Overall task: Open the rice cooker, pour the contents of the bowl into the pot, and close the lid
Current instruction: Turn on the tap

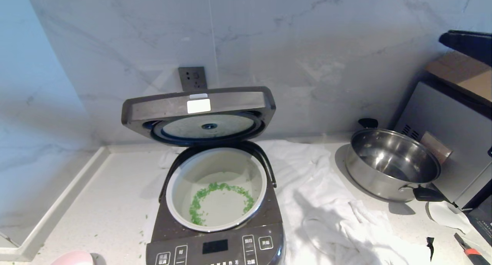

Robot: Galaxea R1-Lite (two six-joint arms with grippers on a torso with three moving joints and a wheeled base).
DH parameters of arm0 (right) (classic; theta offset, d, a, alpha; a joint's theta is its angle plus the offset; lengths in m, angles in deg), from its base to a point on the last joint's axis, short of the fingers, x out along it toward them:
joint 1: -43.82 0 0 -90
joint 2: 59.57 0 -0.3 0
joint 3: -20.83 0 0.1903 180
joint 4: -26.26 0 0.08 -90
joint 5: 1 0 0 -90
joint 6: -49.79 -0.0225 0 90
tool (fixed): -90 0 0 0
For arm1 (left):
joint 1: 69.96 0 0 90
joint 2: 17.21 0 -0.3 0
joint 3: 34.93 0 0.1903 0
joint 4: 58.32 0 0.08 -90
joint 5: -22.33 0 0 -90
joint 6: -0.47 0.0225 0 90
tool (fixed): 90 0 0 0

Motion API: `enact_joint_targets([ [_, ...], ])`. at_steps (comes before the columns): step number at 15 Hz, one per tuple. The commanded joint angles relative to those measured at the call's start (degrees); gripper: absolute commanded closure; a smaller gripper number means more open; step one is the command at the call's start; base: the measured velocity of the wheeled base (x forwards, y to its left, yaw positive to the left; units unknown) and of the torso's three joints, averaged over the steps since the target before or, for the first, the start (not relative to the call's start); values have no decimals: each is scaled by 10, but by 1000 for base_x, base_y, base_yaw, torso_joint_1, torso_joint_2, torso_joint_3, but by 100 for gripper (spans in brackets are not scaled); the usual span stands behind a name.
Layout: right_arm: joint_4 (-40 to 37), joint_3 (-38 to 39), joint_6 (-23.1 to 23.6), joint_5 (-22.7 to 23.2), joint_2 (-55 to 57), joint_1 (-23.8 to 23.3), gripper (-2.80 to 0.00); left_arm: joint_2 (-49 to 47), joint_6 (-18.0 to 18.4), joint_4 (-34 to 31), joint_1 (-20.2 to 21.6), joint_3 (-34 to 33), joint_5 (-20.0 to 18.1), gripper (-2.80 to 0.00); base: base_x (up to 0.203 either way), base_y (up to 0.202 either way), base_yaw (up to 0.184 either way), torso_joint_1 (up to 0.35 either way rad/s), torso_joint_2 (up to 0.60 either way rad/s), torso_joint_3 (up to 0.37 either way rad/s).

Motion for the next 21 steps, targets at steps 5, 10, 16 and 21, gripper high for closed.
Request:
enact_joint_targets([
  [5,-45,156,8,-9,-231,-119,0,-1,-1,0,0,0,0,0,0,0,0,0,0,0],
  [10,-155,188,10,-23,-349,-233,0,-1,-1,0,0,0,0,0,0,0,0,0,0,0],
  [16,-227,265,25,-15,-517,-275,0,-1,-1,0,0,0,0,0,0,0,0,0,0,0],
  [21,-233,410,29,30,-622,-293,0,-1,-1,0,0,0,0,0,0,0,0,0,0,0],
])
